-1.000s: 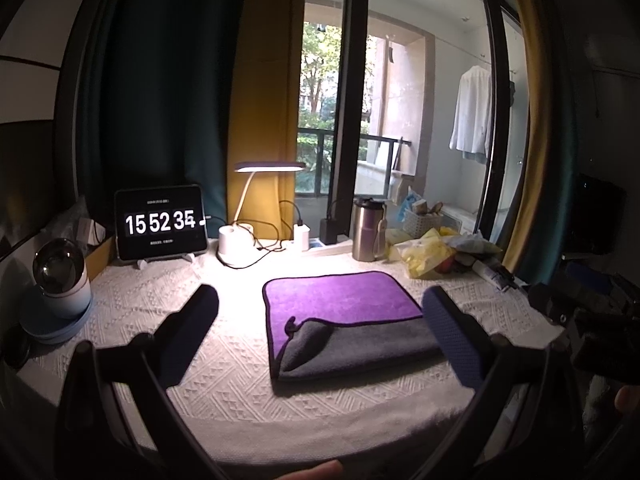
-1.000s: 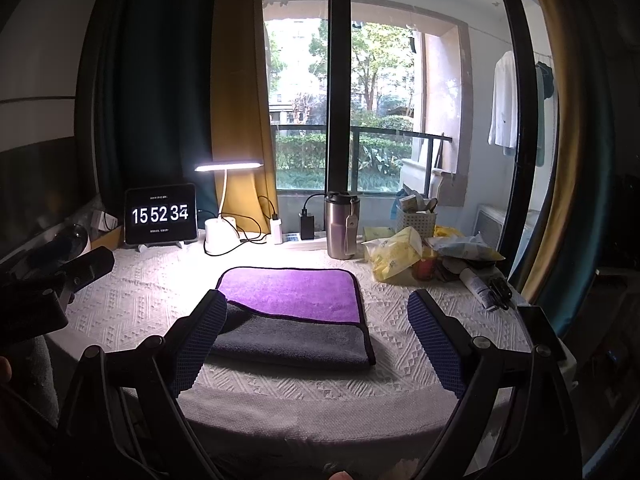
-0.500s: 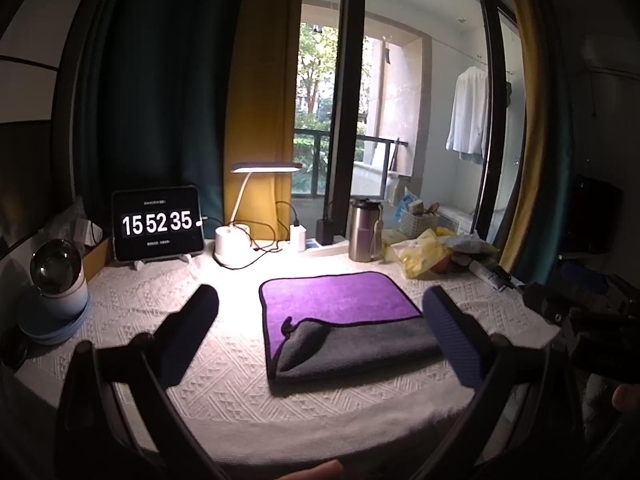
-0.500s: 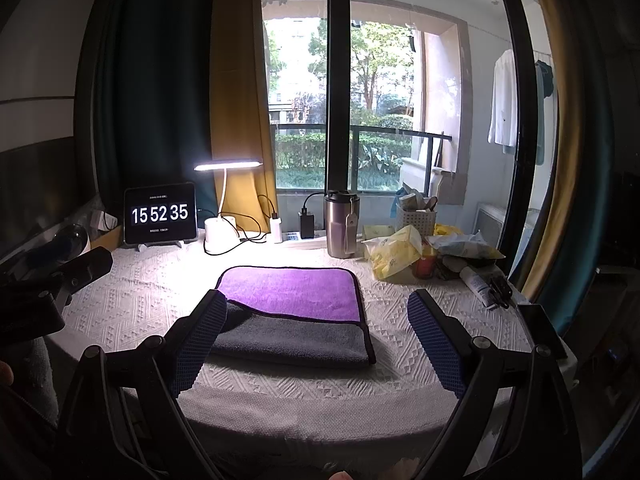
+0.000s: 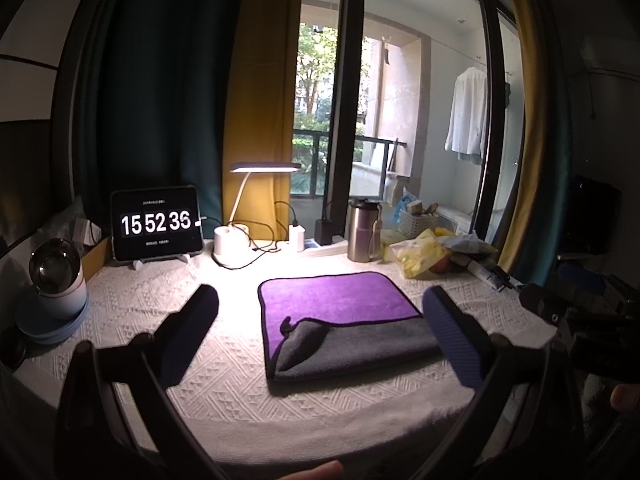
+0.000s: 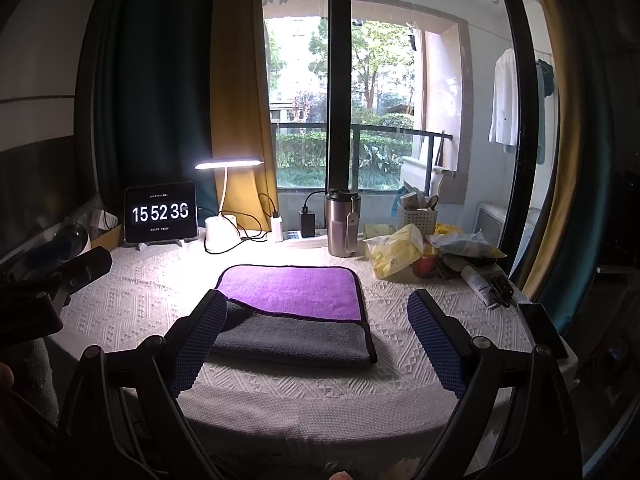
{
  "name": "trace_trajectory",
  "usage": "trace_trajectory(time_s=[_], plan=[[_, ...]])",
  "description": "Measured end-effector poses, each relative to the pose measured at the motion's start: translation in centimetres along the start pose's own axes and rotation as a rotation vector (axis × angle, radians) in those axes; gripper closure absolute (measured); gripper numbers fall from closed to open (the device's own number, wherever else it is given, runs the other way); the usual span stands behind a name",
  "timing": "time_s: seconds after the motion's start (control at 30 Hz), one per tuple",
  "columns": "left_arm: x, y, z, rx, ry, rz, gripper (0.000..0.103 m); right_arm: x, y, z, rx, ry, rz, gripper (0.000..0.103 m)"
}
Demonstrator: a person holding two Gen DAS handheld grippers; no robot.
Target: Fold towel
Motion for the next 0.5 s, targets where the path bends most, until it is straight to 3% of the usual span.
trace_trajectory(time_s=[0.5], plan=[[-0.03, -0.01, 0.3, -0.003, 0.002, 0.006, 0.0, -0.13, 0.18, -0.18, 0.0, -0.002, -0.004, 0.009]])
Point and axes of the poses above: each gripper's, at about its wrist camera, not at the fingertips, and x roughly against the way its jaws point, z to its right, y to its underside, the point moved 10 cm from there along -x, roughly the way its jaws point, and after that the axes turned 10 degrees about -z, right-handed, at the moved point
